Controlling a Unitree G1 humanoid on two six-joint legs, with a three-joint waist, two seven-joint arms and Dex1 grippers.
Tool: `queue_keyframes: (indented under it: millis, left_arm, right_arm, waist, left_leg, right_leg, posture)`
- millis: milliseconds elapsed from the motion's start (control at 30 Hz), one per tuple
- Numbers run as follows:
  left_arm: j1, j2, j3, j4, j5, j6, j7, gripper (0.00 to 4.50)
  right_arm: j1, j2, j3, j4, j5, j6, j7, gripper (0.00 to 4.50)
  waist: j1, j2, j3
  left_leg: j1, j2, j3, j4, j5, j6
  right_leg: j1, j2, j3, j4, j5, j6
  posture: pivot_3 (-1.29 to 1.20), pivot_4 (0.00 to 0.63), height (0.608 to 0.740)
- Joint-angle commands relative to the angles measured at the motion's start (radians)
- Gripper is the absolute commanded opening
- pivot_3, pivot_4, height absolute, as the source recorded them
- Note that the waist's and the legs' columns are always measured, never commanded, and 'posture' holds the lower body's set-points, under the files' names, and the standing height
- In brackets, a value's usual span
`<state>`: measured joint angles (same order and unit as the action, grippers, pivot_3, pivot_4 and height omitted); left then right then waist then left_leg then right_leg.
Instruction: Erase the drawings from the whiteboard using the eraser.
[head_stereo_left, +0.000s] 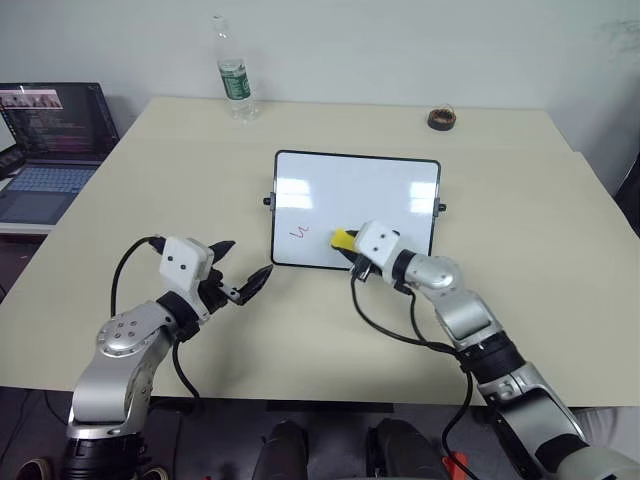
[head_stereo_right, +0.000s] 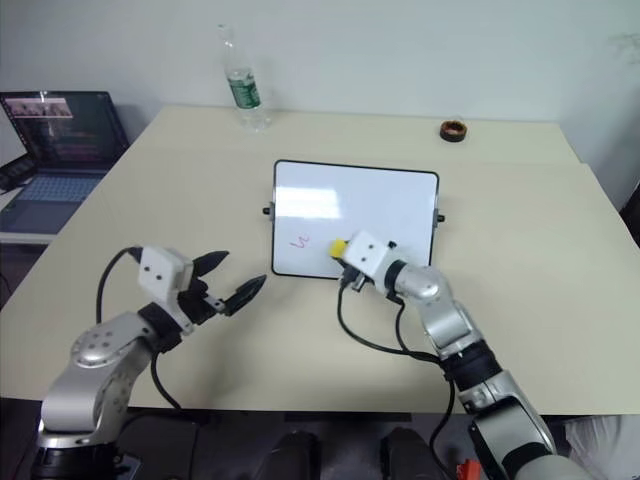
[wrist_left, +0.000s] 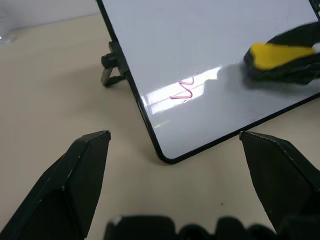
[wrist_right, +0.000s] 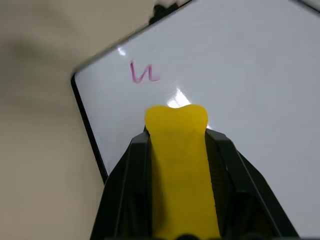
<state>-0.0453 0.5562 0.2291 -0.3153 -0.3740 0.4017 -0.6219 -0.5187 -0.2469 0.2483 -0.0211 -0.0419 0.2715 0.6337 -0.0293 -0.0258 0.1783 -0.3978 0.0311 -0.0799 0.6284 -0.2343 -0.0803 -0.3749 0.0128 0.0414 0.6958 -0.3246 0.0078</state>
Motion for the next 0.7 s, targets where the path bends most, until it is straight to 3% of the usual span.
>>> queue_keyframes:
  millis: [33, 233, 400, 700]
  left_arm:
    - [-0.006, 0.026, 0.048, -0.015, -0.005, -0.026, 0.003, 4.5]
    - [-0.036, 0.044, 0.073, 0.003, -0.029, 0.003, -0.001, 4.5]
    - [-0.04, 0.057, 0.067, 0.011, -0.025, -0.005, -0.013, 4.5]
    - [-0.021, 0.082, 0.095, 0.057, -0.06, 0.001, -0.061, 4.5]
  right_arm:
    - [0.083, -0.055, -0.076, -0.237, 0.111, 0.13, 0.045, 1.1]
    - [0.259, -0.122, -0.16, -0.493, 0.214, 0.286, 0.022, 1.1]
    - [0.365, -0.133, -0.192, -0.563, 0.275, 0.327, 0.004, 1.1]
    - [0.335, -0.124, -0.138, -0.576, 0.34, 0.308, 0.006, 1.1]
  waist:
    - [0.002, 0.0, 0.0]
    - [0.0, 0.0, 0.001]
    - [-0.004, 0.0, 0.001]
    - [-0.005, 0.0, 0.001]
  left_leg:
    - [0.0, 0.0, 0.0, 0.0, 0.0, 0.0]
    - [0.0, -0.001, 0.0, 0.0, 0.0, 0.0]
    - [0.001, -0.002, 0.001, -0.001, 0.0, 0.0]
    - [0.001, -0.002, 0.002, -0.001, 0.0, 0.0]
  right_leg:
    - [0.0, 0.0, 0.0, -0.001, 0.0, 0.0]
    - [0.0, -0.001, 0.0, -0.001, -0.001, 0.001]
    - [0.001, 0.001, 0.001, -0.001, -0.001, 0.001]
    - [0.001, 0.001, 0.001, -0.001, -0.001, 0.001]
  posture:
    - [0.0, 0.15, 0.74]
    - [0.0, 0.15, 0.74]
    - [0.0, 0.15, 0.74]
    - [0.0, 0.15, 0.74]
